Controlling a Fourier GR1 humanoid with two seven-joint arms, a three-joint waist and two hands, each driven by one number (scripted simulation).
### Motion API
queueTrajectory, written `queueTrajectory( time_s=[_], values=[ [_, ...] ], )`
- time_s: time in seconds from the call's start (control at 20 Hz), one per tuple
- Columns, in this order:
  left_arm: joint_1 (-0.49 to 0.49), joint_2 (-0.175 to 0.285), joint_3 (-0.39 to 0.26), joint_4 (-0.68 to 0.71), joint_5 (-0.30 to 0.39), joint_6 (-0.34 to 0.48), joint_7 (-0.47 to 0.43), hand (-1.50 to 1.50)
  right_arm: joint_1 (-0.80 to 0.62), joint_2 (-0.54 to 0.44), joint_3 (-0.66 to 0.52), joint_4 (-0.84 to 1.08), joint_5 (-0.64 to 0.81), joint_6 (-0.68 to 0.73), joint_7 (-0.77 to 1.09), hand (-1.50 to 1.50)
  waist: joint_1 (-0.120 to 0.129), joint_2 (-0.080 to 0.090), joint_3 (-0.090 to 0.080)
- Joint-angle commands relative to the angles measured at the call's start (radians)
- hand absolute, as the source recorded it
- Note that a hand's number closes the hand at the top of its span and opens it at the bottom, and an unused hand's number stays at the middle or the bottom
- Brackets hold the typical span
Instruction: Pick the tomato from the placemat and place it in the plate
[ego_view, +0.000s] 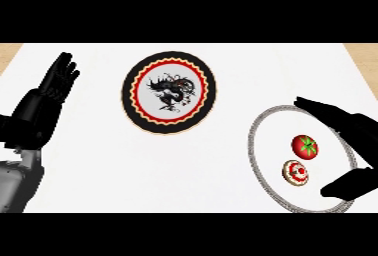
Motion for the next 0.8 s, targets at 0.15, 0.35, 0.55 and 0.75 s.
queueTrajectory(
  time_s=[0.15,0.35,0.55,0.75],
  values=[
    [-0.046,0.003,0.026,0.005,0.003,-0.011,0.041,0.00,-0.064,-0.055,0.093,-0.074,-0.009,0.239,0.308,-1.50,0.009,0.003,0.003],
    [-0.050,-0.032,0.041,0.083,-0.017,-0.056,-0.028,0.00,-0.119,0.050,0.103,0.010,0.077,0.288,0.325,-1.50,0.008,0.005,0.004],
    [0.002,-0.105,-0.018,-0.005,-0.091,0.004,-0.001,0.00,-0.118,0.081,0.051,0.099,0.164,0.296,0.252,-1.50,0.008,0.004,0.005],
    [-0.019,-0.060,0.052,-0.011,-0.046,-0.053,0.037,0.00,-0.125,0.139,0.103,0.162,0.287,0.300,0.311,-1.50,0.010,0.004,0.005]
  ],
)
